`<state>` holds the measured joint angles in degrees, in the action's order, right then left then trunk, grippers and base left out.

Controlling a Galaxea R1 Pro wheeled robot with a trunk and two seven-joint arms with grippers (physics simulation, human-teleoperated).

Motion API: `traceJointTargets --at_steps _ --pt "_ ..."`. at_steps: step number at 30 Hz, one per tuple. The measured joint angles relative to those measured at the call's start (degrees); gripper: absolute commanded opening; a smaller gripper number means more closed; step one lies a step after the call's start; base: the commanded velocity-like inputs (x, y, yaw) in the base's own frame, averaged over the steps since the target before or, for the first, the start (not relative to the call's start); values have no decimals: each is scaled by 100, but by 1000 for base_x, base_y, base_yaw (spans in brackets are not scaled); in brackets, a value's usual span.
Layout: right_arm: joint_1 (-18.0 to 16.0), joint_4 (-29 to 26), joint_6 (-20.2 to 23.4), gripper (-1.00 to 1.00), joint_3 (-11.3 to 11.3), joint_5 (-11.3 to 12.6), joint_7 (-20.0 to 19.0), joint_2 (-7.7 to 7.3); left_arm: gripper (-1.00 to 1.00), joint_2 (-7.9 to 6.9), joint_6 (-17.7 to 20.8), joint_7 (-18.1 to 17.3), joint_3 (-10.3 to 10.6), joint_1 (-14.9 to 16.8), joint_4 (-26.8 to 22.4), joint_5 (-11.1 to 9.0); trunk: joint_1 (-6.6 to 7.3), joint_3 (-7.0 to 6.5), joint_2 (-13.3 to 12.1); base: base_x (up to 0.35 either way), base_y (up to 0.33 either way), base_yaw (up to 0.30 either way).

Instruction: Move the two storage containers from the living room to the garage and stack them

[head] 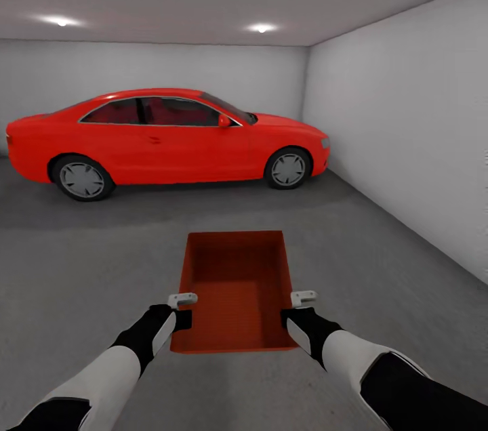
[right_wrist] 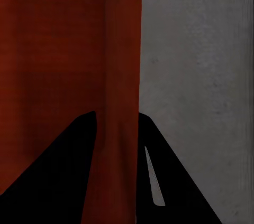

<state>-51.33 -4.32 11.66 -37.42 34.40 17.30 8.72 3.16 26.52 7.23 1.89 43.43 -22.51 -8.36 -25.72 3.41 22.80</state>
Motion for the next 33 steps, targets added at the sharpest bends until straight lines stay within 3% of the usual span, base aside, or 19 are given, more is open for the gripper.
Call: traceJointTargets --at_steps 33 --pt "0 1 0 -100 1 0 0 1 -100 0 1 0 1 0 0 -1 0 0 0 323 0 -246"
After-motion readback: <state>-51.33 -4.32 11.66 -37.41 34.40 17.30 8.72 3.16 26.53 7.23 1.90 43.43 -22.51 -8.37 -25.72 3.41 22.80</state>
